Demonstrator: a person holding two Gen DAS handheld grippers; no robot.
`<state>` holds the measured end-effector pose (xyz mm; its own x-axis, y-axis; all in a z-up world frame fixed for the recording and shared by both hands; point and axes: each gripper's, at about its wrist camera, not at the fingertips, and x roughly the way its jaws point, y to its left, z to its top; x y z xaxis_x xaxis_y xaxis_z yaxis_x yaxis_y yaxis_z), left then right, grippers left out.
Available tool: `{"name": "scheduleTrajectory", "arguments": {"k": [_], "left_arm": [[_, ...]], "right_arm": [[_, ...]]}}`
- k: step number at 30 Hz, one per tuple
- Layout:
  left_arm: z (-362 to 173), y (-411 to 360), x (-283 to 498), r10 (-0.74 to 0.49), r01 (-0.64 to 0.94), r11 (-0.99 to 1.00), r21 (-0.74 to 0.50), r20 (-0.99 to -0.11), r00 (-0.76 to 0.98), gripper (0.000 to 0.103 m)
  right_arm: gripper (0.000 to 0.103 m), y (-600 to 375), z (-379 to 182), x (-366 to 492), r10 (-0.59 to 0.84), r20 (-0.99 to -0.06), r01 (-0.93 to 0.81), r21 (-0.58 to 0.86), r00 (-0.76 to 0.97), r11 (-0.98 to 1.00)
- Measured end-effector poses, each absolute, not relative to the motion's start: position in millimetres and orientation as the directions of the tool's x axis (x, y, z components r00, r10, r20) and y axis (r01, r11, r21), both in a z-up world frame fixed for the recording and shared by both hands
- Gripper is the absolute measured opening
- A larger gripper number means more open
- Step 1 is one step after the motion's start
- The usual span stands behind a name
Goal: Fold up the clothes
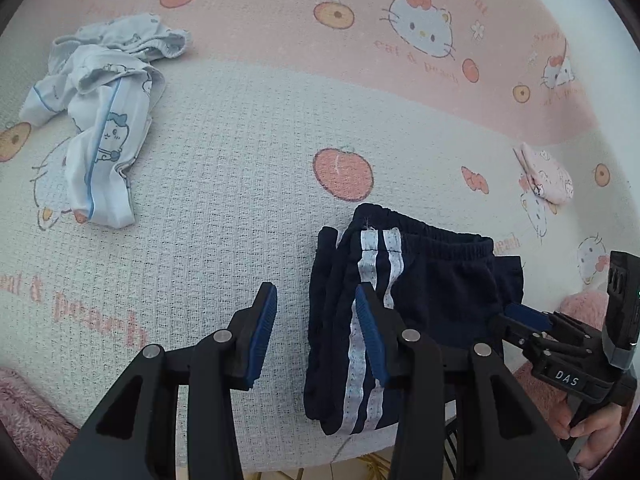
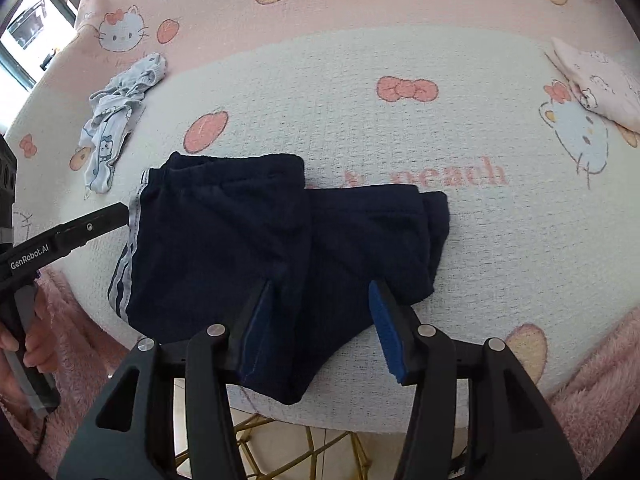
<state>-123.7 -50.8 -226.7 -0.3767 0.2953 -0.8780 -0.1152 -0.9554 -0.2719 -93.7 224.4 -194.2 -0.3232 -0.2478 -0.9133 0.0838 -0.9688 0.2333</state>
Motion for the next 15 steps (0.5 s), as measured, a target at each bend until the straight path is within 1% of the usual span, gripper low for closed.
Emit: {"name": "scheduleTrajectory", "arguments": {"k": [3,5,6,8,9,10,12,15], "left_arm": [[-225.3,-55.2,-122.4,0.311,-0.113,-0.950,-0.290,-0.876,-0.368,0.043],[-227.6,-59.8,-122.8,0.361,-0.104,-0.932,-0.347,-0.868,-0.342,0.043],[-229.8,-61.9,-123.5,0.389,-0.097,-0.920,-0.379,-0.862,-0.326,0.043],[-236.3,-64.6,-125.1,0.430,-0.078,-0.901,-0.427,-0.854,-0.293,0.044],[-240.1,-65.1,-125.7,0.445,-0.071,-0.894,-0.443,-0.853,-0.274,0.044],[-243.9,-65.6,-126.3,0.459,-0.063,-0.886,-0.459,-0.851,-0.255,0.045],[-250.2,-64.0,-125.9,0.464,-0.073,-0.885,-0.461,-0.855,-0.233,0.047],[-249.7,-66.9,-125.9,0.480,-0.057,-0.875,-0.480,-0.849,-0.222,0.047]], "right_arm": [[0.051,243.2,-190.8,-88.3,-0.233,-0.918,0.007,0.243,-0.320,-0.970],[0.051,254.2,-188.8,-85.9,-0.292,-0.901,-0.030,0.318,-0.320,-0.948],[0.053,258.3,-190.8,-86.1,-0.336,-0.889,-0.047,0.367,-0.311,-0.929],[0.059,264.2,-197.0,-88.8,-0.413,-0.864,-0.079,0.451,-0.287,-0.889],[0.059,264.9,-201.3,-90.3,-0.436,-0.857,-0.093,0.475,-0.273,-0.875],[0.059,263.8,-203.2,-90.9,-0.446,-0.855,-0.091,0.483,-0.266,-0.871],[0.065,260.8,-205.5,-91.9,-0.458,-0.851,-0.080,0.491,-0.256,-0.868],[0.066,252.6,-204.4,-95.0,-0.459,-0.848,-0.041,0.486,-0.263,-0.873]]}}
